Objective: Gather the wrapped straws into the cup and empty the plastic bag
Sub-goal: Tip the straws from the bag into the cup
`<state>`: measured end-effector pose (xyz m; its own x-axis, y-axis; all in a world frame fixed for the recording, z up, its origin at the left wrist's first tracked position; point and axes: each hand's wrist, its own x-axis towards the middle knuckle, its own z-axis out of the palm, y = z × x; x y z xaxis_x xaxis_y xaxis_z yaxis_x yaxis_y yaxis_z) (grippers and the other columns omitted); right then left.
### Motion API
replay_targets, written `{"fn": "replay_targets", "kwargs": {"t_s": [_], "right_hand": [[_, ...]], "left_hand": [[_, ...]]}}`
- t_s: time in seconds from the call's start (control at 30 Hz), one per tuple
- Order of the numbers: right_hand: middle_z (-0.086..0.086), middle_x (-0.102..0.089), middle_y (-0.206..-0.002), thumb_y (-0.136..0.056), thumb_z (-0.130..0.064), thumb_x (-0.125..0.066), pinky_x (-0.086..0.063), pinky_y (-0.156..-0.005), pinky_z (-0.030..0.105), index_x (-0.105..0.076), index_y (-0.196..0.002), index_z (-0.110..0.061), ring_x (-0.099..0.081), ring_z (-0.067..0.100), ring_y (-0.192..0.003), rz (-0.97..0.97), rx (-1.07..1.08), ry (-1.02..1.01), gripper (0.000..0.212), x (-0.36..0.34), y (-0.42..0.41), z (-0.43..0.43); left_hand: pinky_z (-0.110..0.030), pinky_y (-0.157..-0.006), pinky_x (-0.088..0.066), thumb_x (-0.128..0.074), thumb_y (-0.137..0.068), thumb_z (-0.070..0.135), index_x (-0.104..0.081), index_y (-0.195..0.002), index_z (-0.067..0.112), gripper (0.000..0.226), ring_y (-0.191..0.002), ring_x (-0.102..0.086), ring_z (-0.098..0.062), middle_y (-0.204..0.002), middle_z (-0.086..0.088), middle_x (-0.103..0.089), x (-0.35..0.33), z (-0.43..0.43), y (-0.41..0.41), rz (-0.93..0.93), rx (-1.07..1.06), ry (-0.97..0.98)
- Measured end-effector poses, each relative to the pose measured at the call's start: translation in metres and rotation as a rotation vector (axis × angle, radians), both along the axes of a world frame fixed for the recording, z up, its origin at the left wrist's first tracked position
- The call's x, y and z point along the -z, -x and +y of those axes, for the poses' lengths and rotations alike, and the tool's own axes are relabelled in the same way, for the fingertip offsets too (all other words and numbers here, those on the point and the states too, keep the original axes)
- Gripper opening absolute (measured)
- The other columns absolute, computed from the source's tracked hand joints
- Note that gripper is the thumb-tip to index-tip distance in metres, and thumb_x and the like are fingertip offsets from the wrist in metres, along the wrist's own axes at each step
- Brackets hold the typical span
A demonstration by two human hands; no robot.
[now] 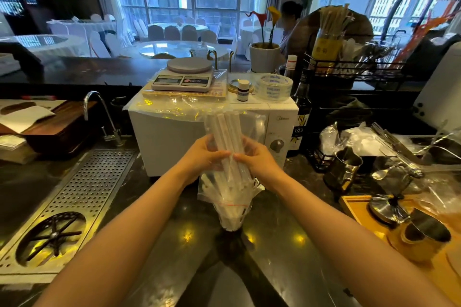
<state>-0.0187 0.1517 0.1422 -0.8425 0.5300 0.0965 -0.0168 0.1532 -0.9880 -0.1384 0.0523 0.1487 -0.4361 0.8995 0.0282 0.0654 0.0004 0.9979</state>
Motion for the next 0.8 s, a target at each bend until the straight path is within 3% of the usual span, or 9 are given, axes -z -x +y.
{"fn": "replay_targets", "kwargs": {"t_s": [0.07, 0.2, 0.33, 0.5, 0.63, 0.8], "right_hand": [[-0.009, -0.061, -0.104, -0.086, -0.006, -0.053, -0.053, -0.075, 0.020, -0.042, -0.132, -0.020, -0.059, 0.001, -0.093, -0.002, 0.001, -0.010, 0.048, 0.007, 0.002, -0.001], [-0.003, -0.059, -0.115, -0.087, -0.007, -0.053, -0.052, -0.081, 0.021, -0.043, -0.130, -0.025, -0.058, 0.011, -0.106, 0.009, -0.001, -0.035, 0.047, 0.020, 0.004, -0.001], [-0.013, -0.061, -0.106, -0.087, -0.009, -0.053, -0.051, -0.071, 0.009, -0.047, -0.114, -0.040, -0.060, -0.005, -0.094, 0.008, -0.025, -0.028, 0.042, 0.027, 0.001, -0.002], [-0.008, -0.059, -0.109, -0.087, -0.008, -0.054, -0.050, -0.068, 0.008, -0.042, -0.131, -0.029, -0.055, -0.002, -0.098, -0.013, -0.027, -0.030, 0.050, 0.029, -0.001, 0.001], [-0.008, -0.059, -0.109, -0.086, -0.010, -0.056, -0.047, -0.069, 0.010, -0.050, -0.119, -0.035, -0.055, -0.002, -0.098, -0.021, -0.009, -0.077, 0.042, 0.026, -0.005, 0.003], [-0.006, -0.062, -0.102, -0.085, -0.009, -0.057, -0.051, -0.061, 0.009, -0.059, -0.113, -0.020, -0.060, 0.006, -0.093, 0.008, 0.023, -0.079, 0.030, 0.023, -0.008, 0.002]], "left_hand": [[-0.021, -0.061, -0.057, -0.064, -0.077, 0.010, -0.050, -0.115, 0.025, 0.043, -0.084, -0.068, -0.009, -0.099, 0.003, -0.066, 0.005, -0.002, 0.002, 0.009, -0.014, 0.013], [-0.021, -0.064, -0.055, -0.063, -0.077, 0.010, -0.049, -0.112, 0.028, 0.042, -0.087, -0.065, -0.008, -0.099, 0.005, -0.064, 0.014, -0.004, 0.003, 0.041, -0.024, 0.021], [-0.025, -0.072, -0.052, -0.063, -0.078, 0.011, -0.048, -0.116, 0.026, 0.043, -0.095, -0.060, -0.012, -0.106, 0.001, -0.060, 0.020, -0.006, 0.001, 0.078, -0.039, 0.046], [-0.031, -0.082, -0.050, -0.062, -0.079, 0.006, -0.053, -0.109, 0.029, 0.039, -0.101, -0.060, -0.019, -0.110, -0.002, -0.061, 0.021, -0.007, 0.000, 0.104, -0.045, 0.056], [-0.025, -0.078, -0.048, -0.061, -0.080, 0.005, -0.056, -0.105, 0.027, 0.034, -0.102, -0.059, -0.017, -0.109, -0.001, -0.062, 0.020, -0.008, -0.001, 0.113, -0.042, 0.064], [-0.022, -0.075, -0.047, -0.061, -0.079, 0.010, -0.061, -0.098, 0.026, 0.025, -0.097, -0.060, -0.014, -0.102, 0.002, -0.063, 0.016, -0.011, -0.003, 0.119, -0.048, 0.060]]}}
